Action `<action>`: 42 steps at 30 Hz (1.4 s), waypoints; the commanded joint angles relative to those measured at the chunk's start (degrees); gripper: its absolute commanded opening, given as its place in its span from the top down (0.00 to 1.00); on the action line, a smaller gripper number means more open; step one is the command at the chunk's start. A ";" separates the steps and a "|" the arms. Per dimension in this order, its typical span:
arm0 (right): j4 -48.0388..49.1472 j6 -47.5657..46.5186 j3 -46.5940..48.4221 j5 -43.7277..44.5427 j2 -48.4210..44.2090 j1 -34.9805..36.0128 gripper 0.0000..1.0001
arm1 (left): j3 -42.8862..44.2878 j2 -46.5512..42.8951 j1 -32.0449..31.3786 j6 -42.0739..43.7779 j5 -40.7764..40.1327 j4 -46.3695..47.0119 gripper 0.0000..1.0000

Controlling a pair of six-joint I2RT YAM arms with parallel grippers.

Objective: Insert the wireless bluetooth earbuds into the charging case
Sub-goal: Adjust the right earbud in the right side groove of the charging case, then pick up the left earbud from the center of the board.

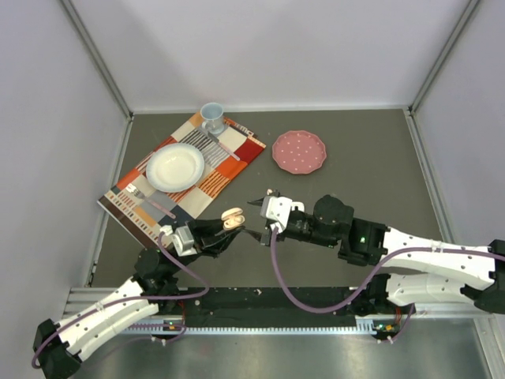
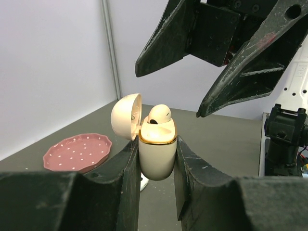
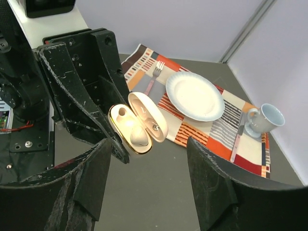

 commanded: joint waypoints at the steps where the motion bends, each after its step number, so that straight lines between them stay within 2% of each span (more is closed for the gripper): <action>1: 2.67 0.39 -1.01 0.92 -2.35 -0.80 0.36 | 1.66 -0.35 0.04 0.39 -0.64 3.68 1.00; 4: 5.65 1.18 -2.67 3.55 -3.75 -0.80 0.36 | 1.66 -0.52 0.04 0.48 -0.90 3.33 1.00; 7: 9.16 2.58 -4.87 7.25 -5.60 -0.71 0.30 | 1.58 -0.96 0.12 0.74 -1.96 2.63 1.00; 10: 13.03 4.69 -6.98 11.98 -7.27 -0.80 0.22 | 1.31 -1.75 0.04 1.09 -3.54 2.54 1.00; 12: 14.01 8.02 -7.25 18.74 -7.36 -1.84 0.14 | 1.05 -2.19 0.12 1.09 -5.11 2.80 1.00; 13: 9.14 11.17 -4.47 21.38 -7.02 -3.33 0.11 | 1.05 -2.37 0.12 1.09 -5.82 2.80 1.00; 14: 4.65 20.42 -2.09 24.01 -5.27 -5.78 0.11 | 1.05 -2.54 0.12 0.22 -6.78 2.80 1.00; 15: 0.60 25.82 0.28 24.91 -4.30 -10.16 0.11 | 1.05 -2.55 0.12 -0.31 -7.75 2.80 1.00; 17: -9.05 35.23 5.30 24.75 -1.41 -14.31 0.12 | 1.14 -2.55 0.12 0.65 -8.90 2.71 1.00; 24: -18.93 47.83 9.45 22.73 2.82 -22.76 0.10 | -0.27 -4.56 0.12 1.36 -10.40 3.15 1.00; 26: -20.61 53.79 10.41 17.66 3.97 -26.78 0.10 | -0.71 -6.14 0.21 1.53 -10.48 2.37 1.00; 30: -26.76 56.90 14.80 11.57 10.46 -30.41 0.06 | -1.06 -9.83 0.12 2.06 -11.27 -2.20 1.00; 34: -32.73 58.47 18.85 12.78 17.06 -30.50 0.01 | -1.24 -15.18 0.21 2.15 -11.71 -8.16 1.00; 37: -35.64 68.29 19.29 19.28 19.53 -30.50 0.01 | -2.02 -18.35 0.12 1.97 -12.33 -11.17 1.00; 42: -35.82 73.07 19.82 19.65 24.00 -30.50 0.01 | -3.96 -23.81 0.21 1.53 -13.03 -13.98 1.00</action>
